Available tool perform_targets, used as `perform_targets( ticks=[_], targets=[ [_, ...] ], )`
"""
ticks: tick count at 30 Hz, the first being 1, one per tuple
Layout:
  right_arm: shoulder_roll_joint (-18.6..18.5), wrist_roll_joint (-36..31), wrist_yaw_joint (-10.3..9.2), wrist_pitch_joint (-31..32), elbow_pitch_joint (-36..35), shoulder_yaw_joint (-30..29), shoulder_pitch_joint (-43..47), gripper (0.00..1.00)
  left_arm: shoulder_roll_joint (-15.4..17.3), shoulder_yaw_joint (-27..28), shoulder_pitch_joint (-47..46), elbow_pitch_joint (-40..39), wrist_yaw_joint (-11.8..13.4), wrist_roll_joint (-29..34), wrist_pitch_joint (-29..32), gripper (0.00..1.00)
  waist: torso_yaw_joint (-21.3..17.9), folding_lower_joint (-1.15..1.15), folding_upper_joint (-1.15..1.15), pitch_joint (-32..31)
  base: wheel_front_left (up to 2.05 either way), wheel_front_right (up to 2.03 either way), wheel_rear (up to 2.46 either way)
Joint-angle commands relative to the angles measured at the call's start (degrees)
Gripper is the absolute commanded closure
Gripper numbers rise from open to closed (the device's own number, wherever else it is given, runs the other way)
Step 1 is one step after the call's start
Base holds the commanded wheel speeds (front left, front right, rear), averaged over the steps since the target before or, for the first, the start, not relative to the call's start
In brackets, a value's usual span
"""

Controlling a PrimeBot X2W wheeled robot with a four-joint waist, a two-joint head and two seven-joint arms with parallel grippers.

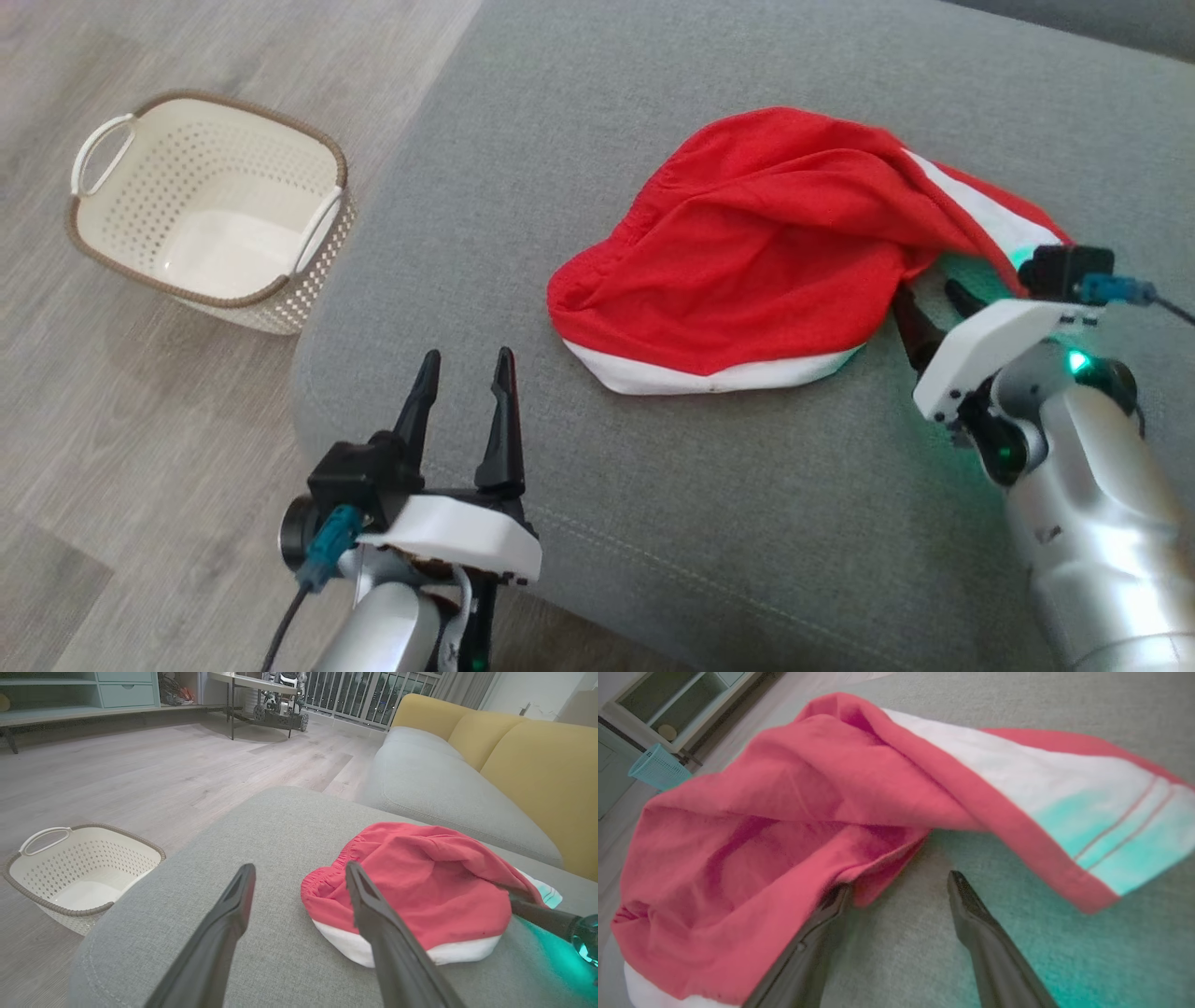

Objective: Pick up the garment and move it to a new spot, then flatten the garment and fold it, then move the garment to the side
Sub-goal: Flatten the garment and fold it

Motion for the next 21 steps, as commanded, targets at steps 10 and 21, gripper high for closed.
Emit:
perform_targets(
  ticks=[10,21],
  targets=[
    [-0.5,2.4,-0.02,-2.2,2.1,3.7,-4.4,1.00,0.5,1.5,-1.9,-1.9,1.0,-0.5,-0.3,0.00,0.7,0.00,0.00,0.7,0.00,0.00,0.00],
    [-7.0,1.6,-0.02,-6.1,-1.9,10.9,-3.2,1.00,0.5,3.9,-1.9,-1.0,0.4,0.1,-0.3,0.00,-3.7,0.00,0.00,-3.0,0.00,0.00,0.00]
  ],
)
